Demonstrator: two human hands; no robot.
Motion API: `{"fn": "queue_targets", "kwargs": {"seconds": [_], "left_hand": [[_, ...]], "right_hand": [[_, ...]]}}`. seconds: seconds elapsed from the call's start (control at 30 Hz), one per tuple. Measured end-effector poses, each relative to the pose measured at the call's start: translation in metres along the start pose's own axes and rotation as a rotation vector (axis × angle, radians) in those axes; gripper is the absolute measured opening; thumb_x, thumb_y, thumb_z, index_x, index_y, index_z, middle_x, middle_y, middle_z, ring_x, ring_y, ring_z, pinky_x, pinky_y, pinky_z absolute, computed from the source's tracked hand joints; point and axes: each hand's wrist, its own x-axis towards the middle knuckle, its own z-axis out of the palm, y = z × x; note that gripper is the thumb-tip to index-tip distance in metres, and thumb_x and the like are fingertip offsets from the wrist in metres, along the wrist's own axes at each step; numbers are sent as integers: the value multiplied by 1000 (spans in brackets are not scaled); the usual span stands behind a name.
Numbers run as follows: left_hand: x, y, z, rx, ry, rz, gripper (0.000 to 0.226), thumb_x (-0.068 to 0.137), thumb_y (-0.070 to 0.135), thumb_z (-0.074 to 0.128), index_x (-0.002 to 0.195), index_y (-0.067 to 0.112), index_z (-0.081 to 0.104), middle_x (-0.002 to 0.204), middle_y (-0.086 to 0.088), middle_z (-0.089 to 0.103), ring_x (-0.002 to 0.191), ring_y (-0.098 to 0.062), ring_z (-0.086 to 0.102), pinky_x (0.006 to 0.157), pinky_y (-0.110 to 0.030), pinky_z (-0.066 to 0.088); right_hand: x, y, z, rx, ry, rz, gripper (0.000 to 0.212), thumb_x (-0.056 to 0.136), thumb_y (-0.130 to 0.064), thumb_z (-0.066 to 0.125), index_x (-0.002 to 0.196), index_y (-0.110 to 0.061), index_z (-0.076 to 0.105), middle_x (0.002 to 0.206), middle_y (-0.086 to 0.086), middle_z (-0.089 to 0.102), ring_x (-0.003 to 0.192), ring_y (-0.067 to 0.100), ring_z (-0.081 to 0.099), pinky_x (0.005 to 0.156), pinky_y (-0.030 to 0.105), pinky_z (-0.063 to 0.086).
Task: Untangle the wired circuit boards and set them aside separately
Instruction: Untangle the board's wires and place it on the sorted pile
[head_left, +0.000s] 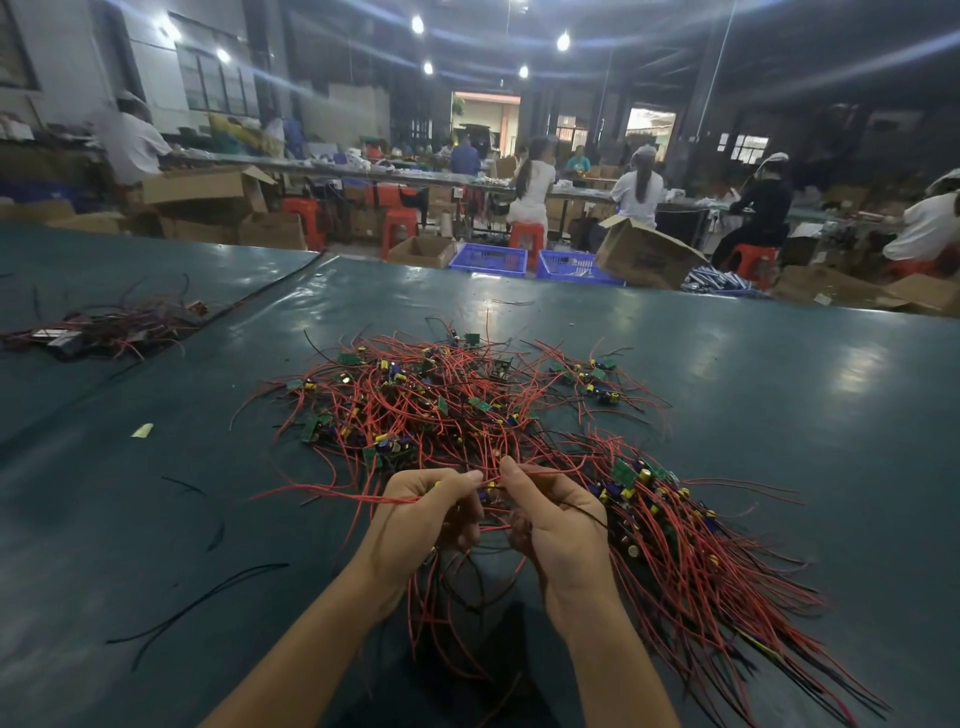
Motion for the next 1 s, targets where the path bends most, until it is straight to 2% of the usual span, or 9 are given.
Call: {"fn": "queue_targets", "kwargs": {"seconds": [0.13, 0.2, 0.27, 0.33, 0.43, 0.5, 0.67, 0.83, 1.0], "left_hand": [[-1, 1, 0, -58, 44, -28, 43, 93, 9, 54, 50, 12, 59, 50, -5, 54, 43, -12, 49, 45, -19, 41], [0, 1, -1, -109, 79, -42, 43, 92, 11, 55, 50, 15, 60, 52, -3, 54, 44, -10, 49, 46, -19, 42], [0, 1, -2, -152, 81, -58, 43, 92, 11, 55, 50, 15, 61, 52, -2, 54, 45, -10, 50, 48, -19, 42], [1, 1, -2, -174, 66, -76, 42, 92, 12, 55, 51, 15, 62, 53, -2, 54, 45, -10, 50, 48, -19, 42], [1, 1, -1, -200, 58, -93, 39, 92, 11, 55, 54, 14, 63, 55, -2, 55, 45, -9, 49, 47, -18, 43], [1, 1, -1, -230, 67, -105, 40, 92, 9, 54, 54, 15, 64, 55, -1, 55, 44, -9, 49, 45, -17, 42], [1, 3, 0, -315, 102, -177, 38, 91, 10, 55, 54, 14, 63, 49, 1, 52, 40, -7, 47, 43, -16, 42], [0, 7, 1, -336, 43, -256, 42, 88, 16, 54, 46, 15, 56, 43, 1, 45, 36, -8, 43, 39, -17, 40], [-3, 7, 1, -206, -14, -139, 40, 93, 11, 50, 53, 10, 53, 44, -3, 45, 38, -10, 40, 42, -17, 38]], "right_hand": [[-3, 1, 3, 1, -109, 101, 35, 61, -43, 80, 79, -14, 69, 63, 0, 62, 46, 9, 48, 45, 22, 42], [-4, 3, 3, 51, -195, 134, 37, 61, -38, 84, 86, -12, 75, 78, 8, 71, 64, 19, 60, 61, 30, 47], [-5, 4, 3, 111, -233, 142, 34, 63, -27, 83, 94, -13, 78, 99, 17, 74, 88, 32, 65, 81, 43, 46], [-6, 5, 6, 157, -220, 156, 29, 66, -23, 79, 94, -15, 79, 105, 18, 74, 97, 33, 69, 90, 46, 49], [-7, 6, 10, 236, -217, 173, 24, 69, -20, 78, 92, -14, 80, 103, 19, 74, 95, 31, 72, 81, 40, 60], [-8, 6, 11, 242, -226, 178, 26, 69, -20, 79, 94, -14, 80, 102, 18, 74, 93, 29, 73, 73, 34, 60], [-12, 10, 17, 215, -276, 177, 35, 67, -27, 80, 100, -15, 79, 105, 16, 74, 96, 25, 73, 73, 28, 58], [-11, 11, 18, 298, -279, 229, 24, 69, -22, 78, 91, -14, 80, 94, 13, 76, 81, 21, 74, 63, 26, 57], [-10, 7, 17, 434, -265, 320, 18, 69, -21, 78, 85, -12, 77, 76, 9, 71, 60, 19, 69, 56, 28, 56]]}}
